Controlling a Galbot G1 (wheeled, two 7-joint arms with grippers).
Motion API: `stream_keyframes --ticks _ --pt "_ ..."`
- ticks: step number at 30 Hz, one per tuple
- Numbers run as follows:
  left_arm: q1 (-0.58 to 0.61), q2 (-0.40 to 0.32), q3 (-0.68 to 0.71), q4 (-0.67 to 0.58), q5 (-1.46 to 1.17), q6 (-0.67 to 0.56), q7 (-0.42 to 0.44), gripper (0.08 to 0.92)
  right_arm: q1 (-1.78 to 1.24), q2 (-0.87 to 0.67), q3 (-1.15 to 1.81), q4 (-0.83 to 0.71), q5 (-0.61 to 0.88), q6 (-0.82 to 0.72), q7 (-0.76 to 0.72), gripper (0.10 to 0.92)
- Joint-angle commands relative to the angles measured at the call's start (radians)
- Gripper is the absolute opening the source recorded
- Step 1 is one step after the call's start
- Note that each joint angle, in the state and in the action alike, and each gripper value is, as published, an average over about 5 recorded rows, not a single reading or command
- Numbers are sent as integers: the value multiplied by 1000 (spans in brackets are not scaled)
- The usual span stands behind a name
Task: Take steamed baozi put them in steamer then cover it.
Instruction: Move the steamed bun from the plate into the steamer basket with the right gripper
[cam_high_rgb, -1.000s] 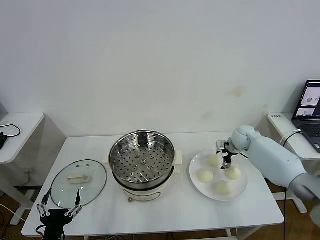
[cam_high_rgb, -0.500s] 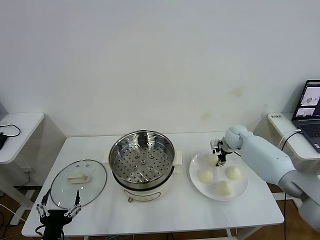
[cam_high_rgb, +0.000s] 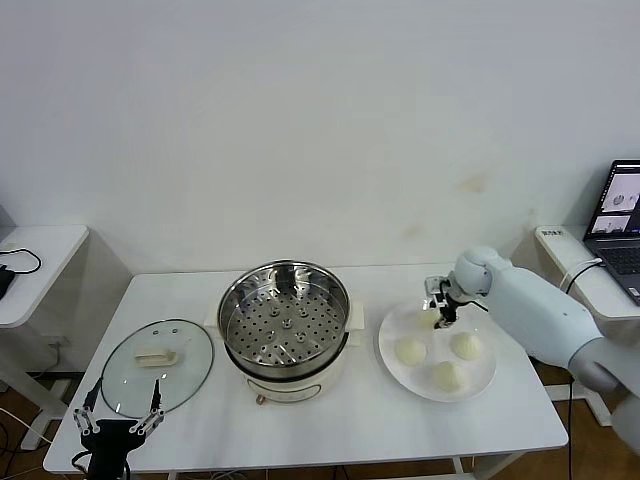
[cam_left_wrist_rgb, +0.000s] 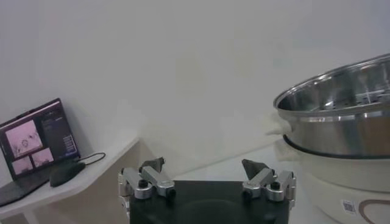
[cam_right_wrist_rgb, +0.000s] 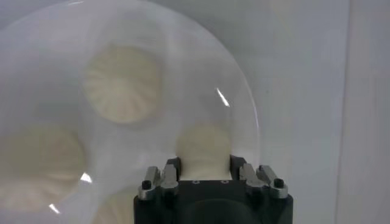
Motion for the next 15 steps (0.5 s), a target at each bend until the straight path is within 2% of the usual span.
stream_keyframes --ticks 1,8,15 --pt "0 1 0 0 0 0 0 823 81 -90 -57 146 88 -11 -2 522" --pt "-2 10 3 3 -3 0 1 823 275 -145 -165 268 229 -28 0 526" --pt "-7 22 4 4 -7 2 4 823 493 -69 -272 288 374 -38 14 526"
